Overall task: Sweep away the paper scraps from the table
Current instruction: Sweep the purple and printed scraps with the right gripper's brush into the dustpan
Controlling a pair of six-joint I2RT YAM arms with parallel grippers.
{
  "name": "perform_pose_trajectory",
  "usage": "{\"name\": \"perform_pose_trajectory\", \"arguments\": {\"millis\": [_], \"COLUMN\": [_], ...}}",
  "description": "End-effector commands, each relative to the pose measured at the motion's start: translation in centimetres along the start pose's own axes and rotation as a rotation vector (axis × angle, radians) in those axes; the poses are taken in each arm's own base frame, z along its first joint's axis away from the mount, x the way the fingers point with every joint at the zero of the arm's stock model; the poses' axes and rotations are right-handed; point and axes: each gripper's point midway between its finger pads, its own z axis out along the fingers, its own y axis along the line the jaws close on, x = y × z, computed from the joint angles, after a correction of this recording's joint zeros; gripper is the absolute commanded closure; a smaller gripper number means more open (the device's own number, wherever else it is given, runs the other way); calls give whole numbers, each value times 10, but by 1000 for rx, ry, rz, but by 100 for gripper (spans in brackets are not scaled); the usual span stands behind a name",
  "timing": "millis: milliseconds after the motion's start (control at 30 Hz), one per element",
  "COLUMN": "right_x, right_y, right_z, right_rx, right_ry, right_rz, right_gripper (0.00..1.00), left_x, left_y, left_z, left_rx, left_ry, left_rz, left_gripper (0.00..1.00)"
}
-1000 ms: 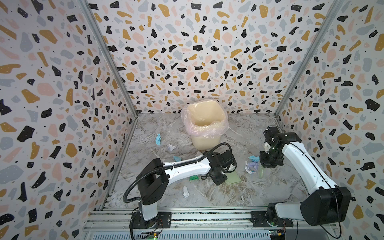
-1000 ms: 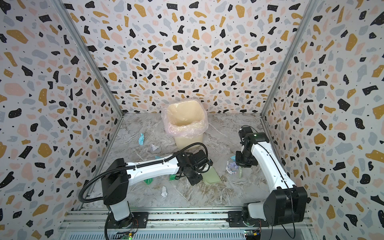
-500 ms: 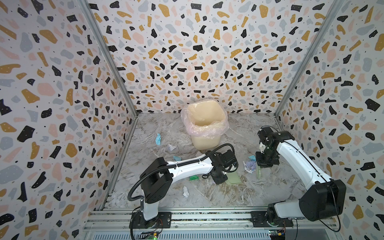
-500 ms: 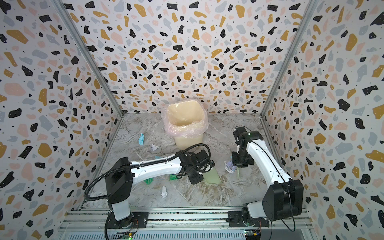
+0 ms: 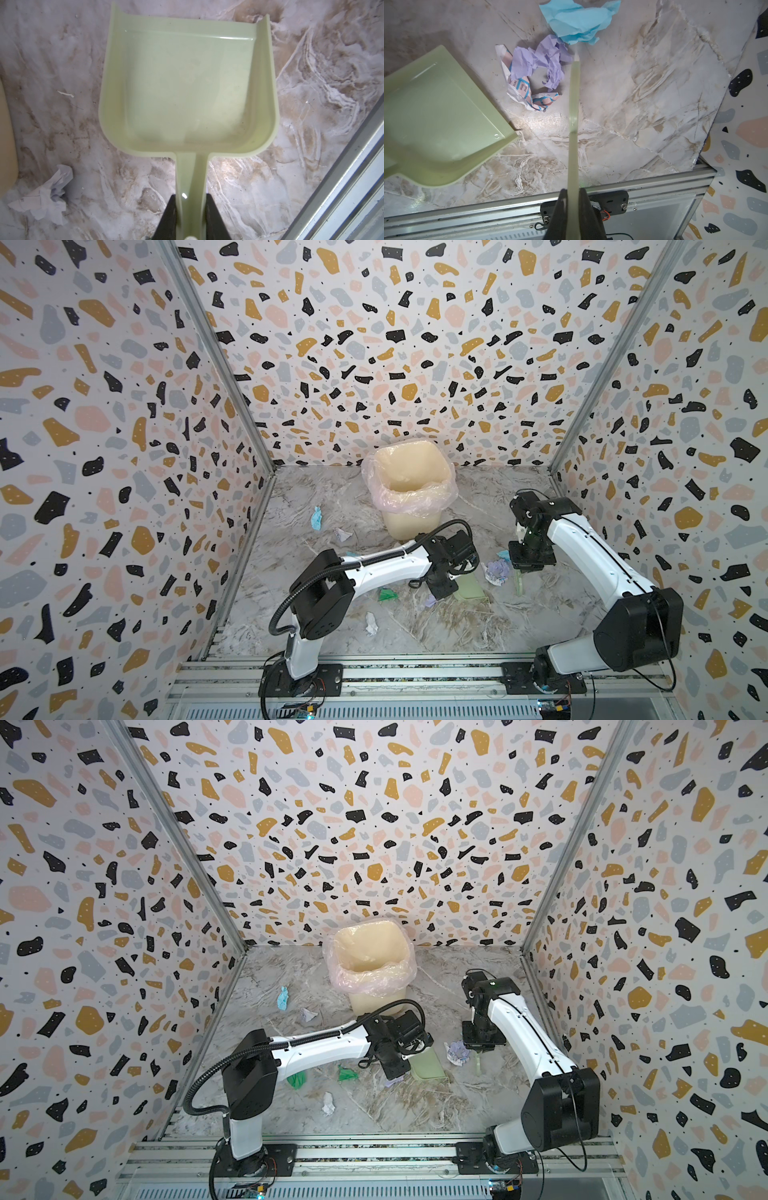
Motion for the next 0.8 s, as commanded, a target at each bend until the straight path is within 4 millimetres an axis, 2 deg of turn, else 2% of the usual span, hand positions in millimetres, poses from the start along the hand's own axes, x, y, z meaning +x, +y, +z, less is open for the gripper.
{"name": "perform_pose_trajectory", "arguments": {"millis": [0, 233, 567, 767], "right_x": [-3, -5, -4, -11], "right_y": [-2, 13, 39, 27], "right_z": [-10, -5, -12, -17], "right_rx": [23, -6, -69, 3], "right_ry": [-23, -26, -53, -85], "right_rz": [-23, -60, -123, -113], "right_gripper": [100, 100, 100, 100], "left_x": [-6, -14, -8, -5], "left_y": [8, 6, 4, 3], "left_z": [-1, 5, 11, 12], "left_rx": [-15, 5, 11, 16], "left_ry": [5, 4, 22, 27], "left_rz": [14, 22, 23, 23], "left_gripper": [100, 100, 100, 100]}}
